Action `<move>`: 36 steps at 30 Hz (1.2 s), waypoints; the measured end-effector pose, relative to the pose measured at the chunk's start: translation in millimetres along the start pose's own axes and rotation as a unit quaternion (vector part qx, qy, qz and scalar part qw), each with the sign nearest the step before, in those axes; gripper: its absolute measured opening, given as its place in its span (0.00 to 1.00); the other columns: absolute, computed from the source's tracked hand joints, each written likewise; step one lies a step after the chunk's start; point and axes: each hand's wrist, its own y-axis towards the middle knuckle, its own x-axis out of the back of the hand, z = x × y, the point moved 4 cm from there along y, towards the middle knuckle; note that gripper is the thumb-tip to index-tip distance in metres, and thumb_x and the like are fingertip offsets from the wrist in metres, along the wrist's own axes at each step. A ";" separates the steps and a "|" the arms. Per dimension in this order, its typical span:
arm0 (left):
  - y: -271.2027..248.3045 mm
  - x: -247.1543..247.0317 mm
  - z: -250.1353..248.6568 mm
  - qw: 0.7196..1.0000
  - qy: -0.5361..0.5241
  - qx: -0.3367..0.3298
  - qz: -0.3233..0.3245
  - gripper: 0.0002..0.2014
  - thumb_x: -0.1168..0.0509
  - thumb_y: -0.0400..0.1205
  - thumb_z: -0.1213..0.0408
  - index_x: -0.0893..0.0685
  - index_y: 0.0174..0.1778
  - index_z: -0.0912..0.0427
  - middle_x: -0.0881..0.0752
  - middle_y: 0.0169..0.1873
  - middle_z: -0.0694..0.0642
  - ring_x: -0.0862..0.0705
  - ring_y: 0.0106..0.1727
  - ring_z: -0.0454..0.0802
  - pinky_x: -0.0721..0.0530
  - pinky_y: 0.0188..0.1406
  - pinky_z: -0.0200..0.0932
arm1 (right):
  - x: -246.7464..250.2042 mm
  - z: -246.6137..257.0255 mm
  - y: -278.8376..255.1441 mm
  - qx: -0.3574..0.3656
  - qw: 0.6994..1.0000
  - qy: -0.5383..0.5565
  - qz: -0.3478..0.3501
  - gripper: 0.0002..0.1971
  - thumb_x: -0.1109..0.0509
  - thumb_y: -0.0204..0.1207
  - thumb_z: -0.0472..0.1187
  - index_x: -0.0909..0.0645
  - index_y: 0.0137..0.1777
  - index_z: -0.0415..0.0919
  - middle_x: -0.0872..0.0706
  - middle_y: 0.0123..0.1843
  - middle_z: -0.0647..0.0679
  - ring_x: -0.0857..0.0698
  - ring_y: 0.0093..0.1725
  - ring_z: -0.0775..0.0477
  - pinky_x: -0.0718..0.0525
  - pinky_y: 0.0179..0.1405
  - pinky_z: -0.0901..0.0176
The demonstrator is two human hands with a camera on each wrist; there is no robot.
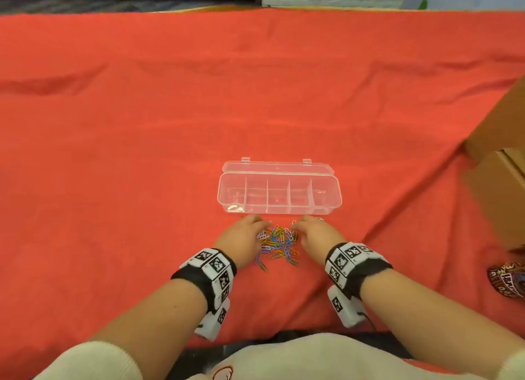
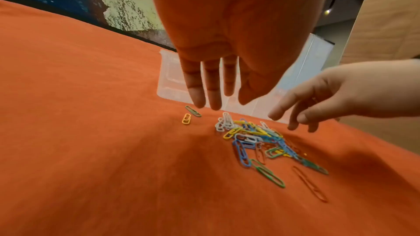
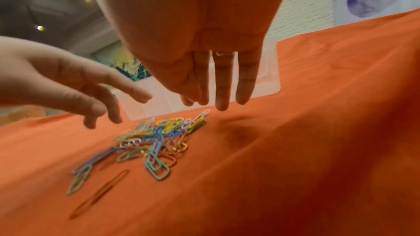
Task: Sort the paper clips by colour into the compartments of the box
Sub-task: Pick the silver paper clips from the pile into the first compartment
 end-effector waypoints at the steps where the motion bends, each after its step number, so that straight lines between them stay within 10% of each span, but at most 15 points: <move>1: 5.4 -1.8 3.3 1.000 0.019 0.010 0.009 0.27 0.42 0.75 0.72 0.28 0.71 0.50 0.25 0.68 0.50 0.23 0.66 0.52 0.22 0.65 0.51 | -2.3 0.2 5.4 0.006 1.000 -0.019 0.008 0.25 0.42 0.73 0.31 0.23 0.69 0.49 0.20 0.68 0.49 0.23 0.68 0.42 0.25 0.69 0.50; 9: 12.3 -18.2 24.2 0.996 0.070 0.014 0.047 0.21 0.40 0.79 0.66 0.27 0.70 0.52 0.23 0.65 0.53 0.25 0.67 0.55 0.24 0.67 0.54 | -17.0 -11.2 21.6 0.033 0.996 -0.078 0.004 0.22 0.42 0.78 0.32 0.26 0.71 0.44 0.22 0.69 0.48 0.22 0.66 0.40 0.25 0.66 0.50; 17: 5.8 -15.8 26.0 0.999 0.012 0.048 0.018 0.11 0.36 0.78 0.63 0.18 0.56 0.57 0.21 0.54 0.56 0.21 0.58 0.54 0.22 0.59 0.49 | -8.7 -28.7 12.6 -0.086 0.993 0.068 -0.030 0.08 0.34 0.76 0.35 0.17 0.53 0.41 0.18 0.55 0.42 0.19 0.57 0.41 0.23 0.58 0.56; 27: -1.6 -12.9 40.6 0.977 -0.145 0.154 0.011 0.11 0.29 0.72 0.68 0.23 0.31 0.49 0.22 0.28 0.46 0.23 0.33 0.45 0.26 0.33 0.37 | -0.6 -11.8 8.7 -0.140 0.982 0.122 -0.018 0.08 0.31 0.68 0.32 0.23 0.37 0.47 0.18 0.42 0.50 0.17 0.44 0.46 0.22 0.46 0.59; 36: 11.7 -10.4 26.3 0.991 -0.087 0.103 0.007 0.12 0.33 0.76 0.66 0.16 0.54 0.57 0.24 0.42 0.51 0.22 0.45 0.50 0.29 0.45 0.36 | -13.1 2.6 19.2 -0.194 0.949 0.241 -0.056 0.08 0.26 0.70 0.35 0.16 0.49 0.42 0.20 0.32 0.54 0.20 0.33 0.52 0.25 0.31 0.65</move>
